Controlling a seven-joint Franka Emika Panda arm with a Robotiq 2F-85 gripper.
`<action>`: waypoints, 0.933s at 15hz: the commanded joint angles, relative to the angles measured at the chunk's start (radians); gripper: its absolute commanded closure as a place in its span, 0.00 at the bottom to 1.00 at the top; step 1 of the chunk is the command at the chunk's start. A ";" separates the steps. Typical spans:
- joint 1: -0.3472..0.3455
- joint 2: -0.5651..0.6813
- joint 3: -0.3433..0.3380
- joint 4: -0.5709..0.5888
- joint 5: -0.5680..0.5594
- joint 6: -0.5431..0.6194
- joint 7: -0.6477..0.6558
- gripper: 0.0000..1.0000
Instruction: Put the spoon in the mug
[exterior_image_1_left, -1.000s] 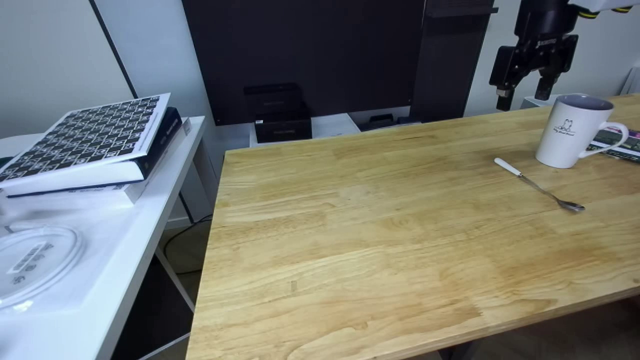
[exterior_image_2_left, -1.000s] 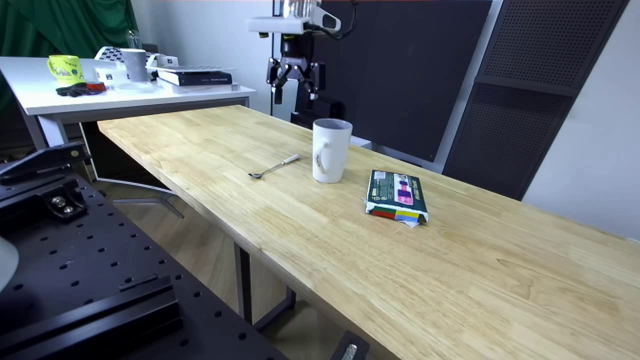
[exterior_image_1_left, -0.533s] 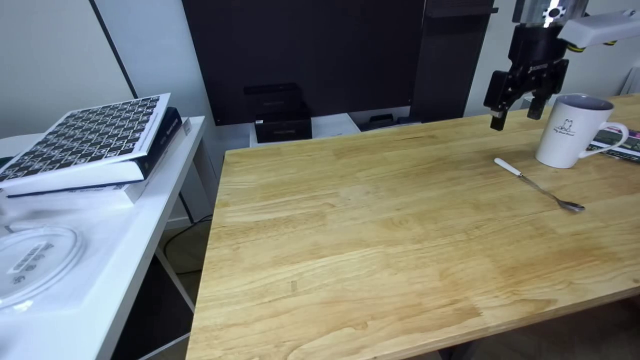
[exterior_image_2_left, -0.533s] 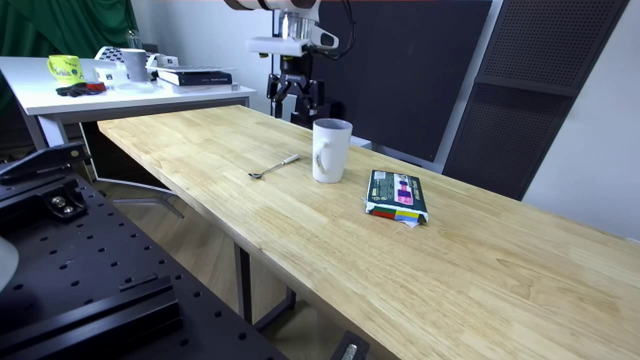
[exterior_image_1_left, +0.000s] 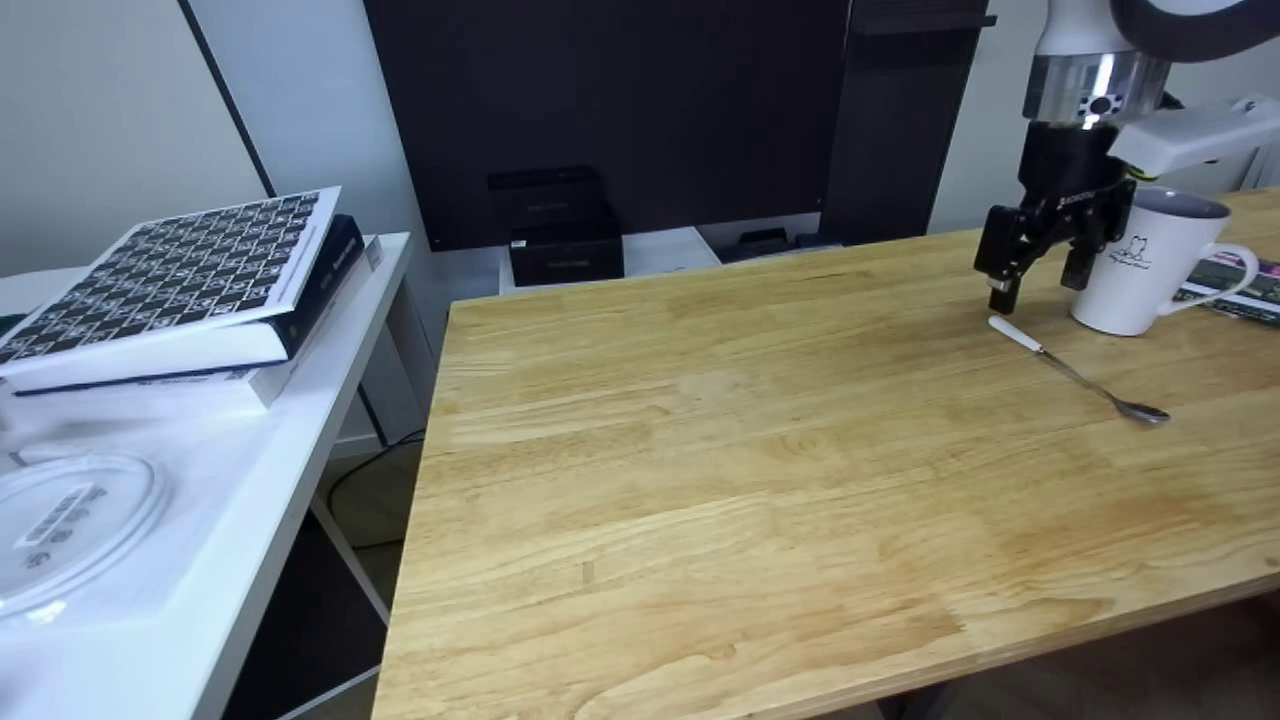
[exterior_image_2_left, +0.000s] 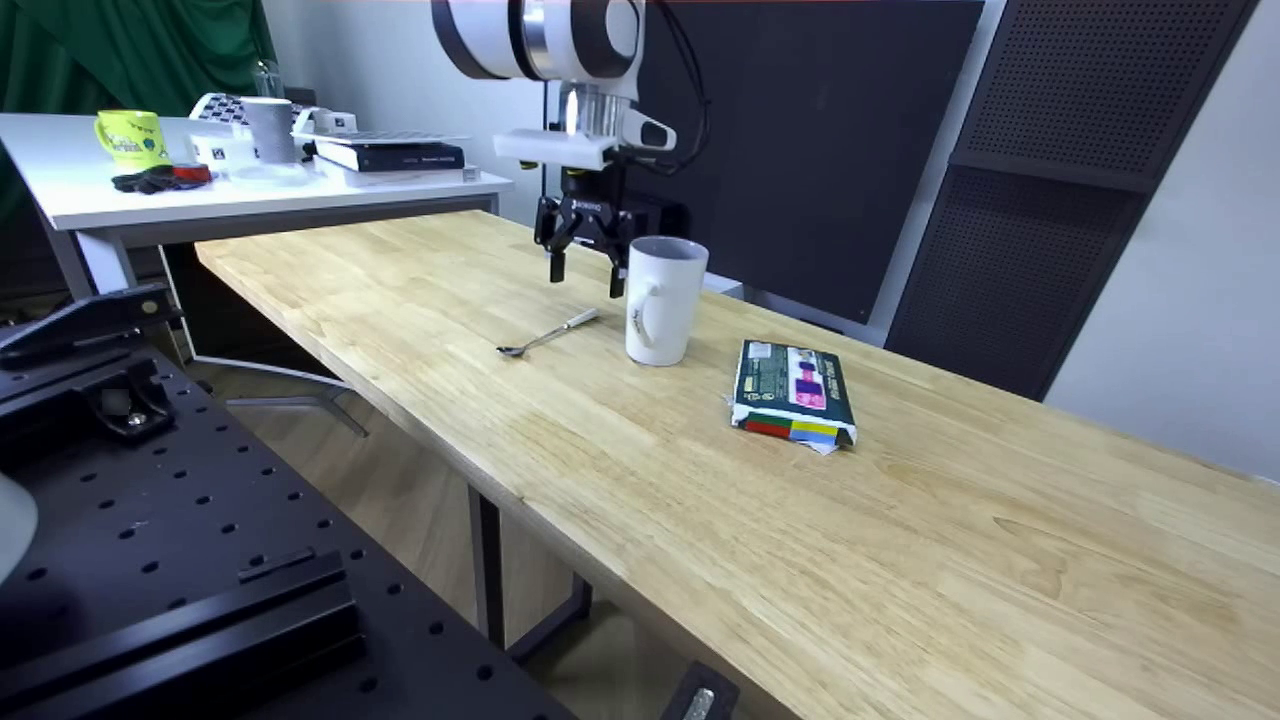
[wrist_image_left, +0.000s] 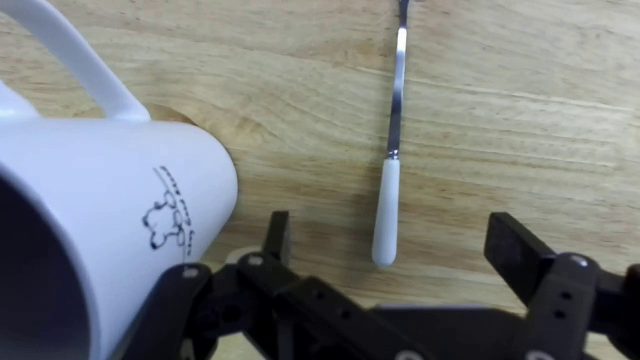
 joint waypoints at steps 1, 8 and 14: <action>0.036 0.022 -0.034 0.012 -0.019 0.027 0.037 0.00; 0.081 0.061 -0.073 0.012 -0.032 0.102 0.043 0.00; 0.101 0.088 -0.089 0.025 -0.031 0.099 0.055 0.33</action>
